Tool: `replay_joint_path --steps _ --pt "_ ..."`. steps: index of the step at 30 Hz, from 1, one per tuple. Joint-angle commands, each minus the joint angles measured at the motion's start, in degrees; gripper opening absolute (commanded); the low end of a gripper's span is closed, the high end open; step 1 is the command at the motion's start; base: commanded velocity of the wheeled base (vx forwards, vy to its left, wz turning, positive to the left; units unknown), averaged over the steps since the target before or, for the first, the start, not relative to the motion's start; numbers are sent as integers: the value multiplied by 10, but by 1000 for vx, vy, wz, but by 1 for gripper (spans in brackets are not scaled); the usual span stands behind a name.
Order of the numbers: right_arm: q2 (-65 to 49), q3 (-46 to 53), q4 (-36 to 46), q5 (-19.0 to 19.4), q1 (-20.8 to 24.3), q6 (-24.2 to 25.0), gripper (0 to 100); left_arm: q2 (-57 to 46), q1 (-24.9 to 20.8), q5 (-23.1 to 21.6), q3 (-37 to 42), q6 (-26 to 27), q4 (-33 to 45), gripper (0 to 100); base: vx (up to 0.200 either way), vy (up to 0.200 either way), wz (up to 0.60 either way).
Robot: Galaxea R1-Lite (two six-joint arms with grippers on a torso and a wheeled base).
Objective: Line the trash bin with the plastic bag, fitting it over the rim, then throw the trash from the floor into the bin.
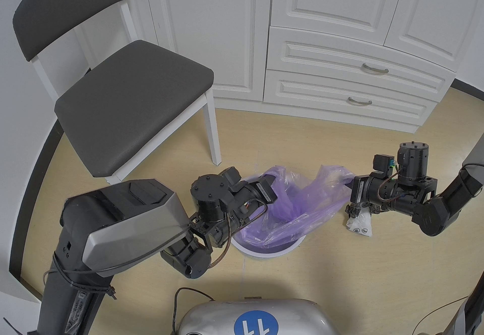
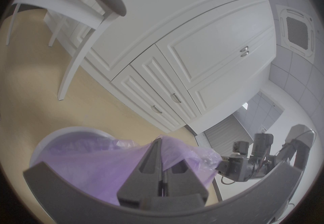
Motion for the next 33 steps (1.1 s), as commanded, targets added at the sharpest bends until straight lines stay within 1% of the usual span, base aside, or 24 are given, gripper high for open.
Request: replay_joint_path --steps 1,7,11,16,17,19,22,23,27,29,30,31,33 --pt "-6 -2 -1 0 -13 0 0 26 15 -5 -33 -12 12 0 0 0 0" --pt "-12 -8 -2 0 -36 -2 0 55 22 -4 -43 -14 8 0 0 0 0" --pt "-17 -6 -2 1 -37 -2 0 71 23 -1 -45 -14 6 0 0 0 0" --pt "-10 -2 -2 2 -17 -2 0 71 40 3 -41 -11 4 0 0 0 0" --pt "3 -4 -3 1 8 3 0 62 54 3 -39 -7 1 0 0 0 0" --pt "13 -5 -13 0 22 8 0 49 65 3 -31 -5 -12 0 0 0 0" --pt "27 -2 -54 0 44 35 0 28 74 2 -13 -3 -32 0 0 0 0" --pt "43 -2 -94 -2 63 68 0 5 78 2 -1 -3 -33 0 0 0 0" --pt "107 -7 -207 -8 118 143 0 -45 80 -1 38 0 -34 0 0 0 0" --pt "149 -10 -258 -21 138 160 0 -59 78 -3 56 1 -34 0 0 0 0" --pt "152 -10 -261 -22 140 160 0 -59 78 -3 57 1 -34 0 0 0 0" --pt "189 -20 -295 -38 150 161 0 -60 74 -3 63 2 -34 0 0 0 0" --pt "222 -34 -317 -47 159 164 0 -58 73 -3 65 11 -35 0 0 0 0"
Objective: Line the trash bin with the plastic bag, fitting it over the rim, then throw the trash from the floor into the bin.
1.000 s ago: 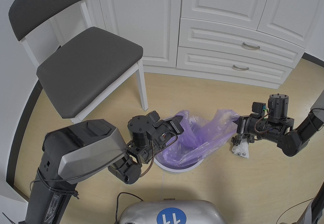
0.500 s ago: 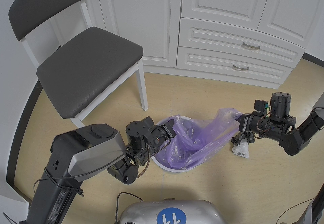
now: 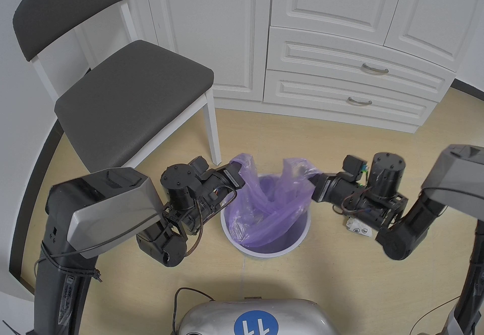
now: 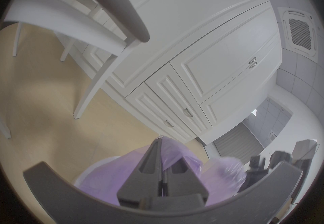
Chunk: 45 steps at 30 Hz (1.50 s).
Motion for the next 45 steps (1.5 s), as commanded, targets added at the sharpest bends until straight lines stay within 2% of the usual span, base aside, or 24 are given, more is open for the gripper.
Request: replay_joint_path --steps 1,6,14,22,29,40,43,45 --pt "138 -29 -70 -25 53 31 0 -43 -3 -3 35 15 -3 0 0 0 0" --pt "176 -48 -66 -26 65 75 0 -44 -7 -4 45 28 -3 0 0 0 0" --pt "220 -87 -64 -26 65 108 0 -42 -11 -4 49 29 -3 0 0 0 0" --pt "281 -188 -33 -37 63 141 0 -41 -15 -3 50 30 -3 0 0 0 0" --pt "306 -272 39 -92 49 144 0 -41 -24 -2 55 30 -3 0 0 0 0" --pt "278 -260 43 -95 7 141 0 -2 -37 -1 52 37 -2 0 0 0 0" --pt "252 -233 42 -95 7 134 0 22 -38 -2 49 52 -2 0 0 0 0" --pt "218 -197 44 -93 6 109 0 50 -43 0 31 59 -2 0 0 0 0"
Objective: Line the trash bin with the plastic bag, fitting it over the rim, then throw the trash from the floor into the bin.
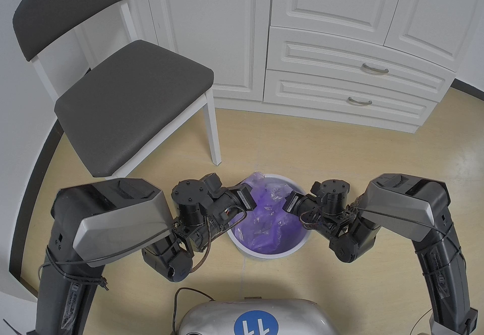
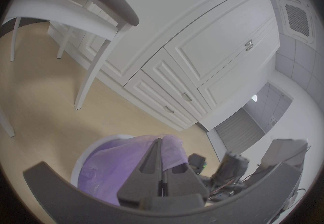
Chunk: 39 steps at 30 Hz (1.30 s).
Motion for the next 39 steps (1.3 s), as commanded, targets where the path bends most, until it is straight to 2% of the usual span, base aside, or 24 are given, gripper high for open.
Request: replay_joint_path --steps 1,5,11,13,14,16,22,23,25,30,33,39 --pt "-71 64 1 4 -3 -51 0 62 -8 5 -30 13 0 0 0 0 0" --pt "-108 98 2 6 -8 -102 0 58 -6 6 -30 21 0 0 0 0 0" --pt "-156 137 4 7 -12 -157 0 -4 -1 4 3 21 0 0 0 0 0" --pt "-175 158 11 7 -25 -206 0 -49 1 -1 33 23 1 0 0 0 0" --pt "-175 158 11 7 -25 -206 0 -49 1 -1 33 23 1 0 0 0 0" --pt "-187 177 12 7 -44 -259 0 -76 9 -8 53 36 2 0 0 0 0" --pt "-213 242 12 3 -85 -398 0 -127 53 -88 139 116 33 0 0 0 0" --pt "-214 244 12 2 -86 -402 0 -127 54 -88 139 119 35 0 0 0 0" --pt "-220 266 13 -1 -102 -454 0 -133 73 -95 149 173 81 0 0 0 0" --pt "-219 282 13 -2 -118 -498 0 -120 96 -95 146 223 122 0 0 0 0" --pt "-211 282 13 -25 -127 -525 0 -88 110 -95 139 254 121 0 0 0 0" --pt "-190 282 13 -43 -146 -572 0 -50 132 -90 108 263 127 0 0 0 0"
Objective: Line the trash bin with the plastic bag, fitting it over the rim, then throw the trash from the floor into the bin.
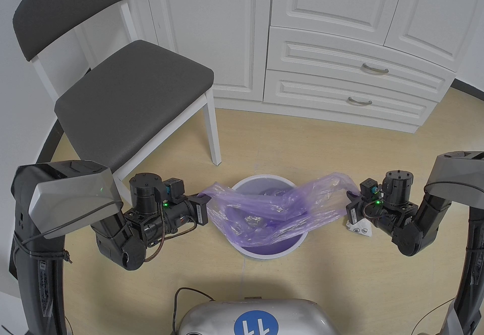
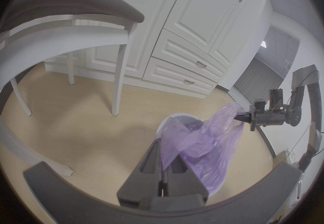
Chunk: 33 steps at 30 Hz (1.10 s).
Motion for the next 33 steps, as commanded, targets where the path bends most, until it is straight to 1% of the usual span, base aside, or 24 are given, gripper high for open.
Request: replay_joint_path --steps 1,4,7,10,16,23,27,29,30,31,33 --pt "18 2 -1 -10 -17 -17 0 30 17 2 -16 2 5 0 0 0 0" --pt "25 2 0 -21 -23 -32 0 24 27 2 -16 5 9 0 0 0 0" --pt "31 2 -1 -24 -25 -42 0 19 34 2 -15 8 13 0 0 0 0" --pt "42 2 -1 -32 -30 -59 0 17 39 2 -14 19 21 0 0 0 0" --pt "43 9 0 -35 -30 -64 0 21 42 2 -16 21 36 0 0 0 0" --pt "24 32 -1 -36 -24 -71 0 19 37 0 -10 21 36 0 0 0 0" --pt "5 59 0 -37 -13 -77 0 15 22 0 5 22 39 0 0 0 0" --pt "-1 75 0 -37 -18 -100 0 11 19 0 16 39 41 0 0 0 0" --pt "-1 75 0 -37 -18 -101 0 11 19 0 17 40 41 0 0 0 0" --pt "-3 85 -1 -37 -21 -115 0 9 22 -3 26 58 44 0 0 0 0" --pt "-5 92 -1 -37 -20 -121 0 7 22 -4 32 65 50 0 0 0 0"
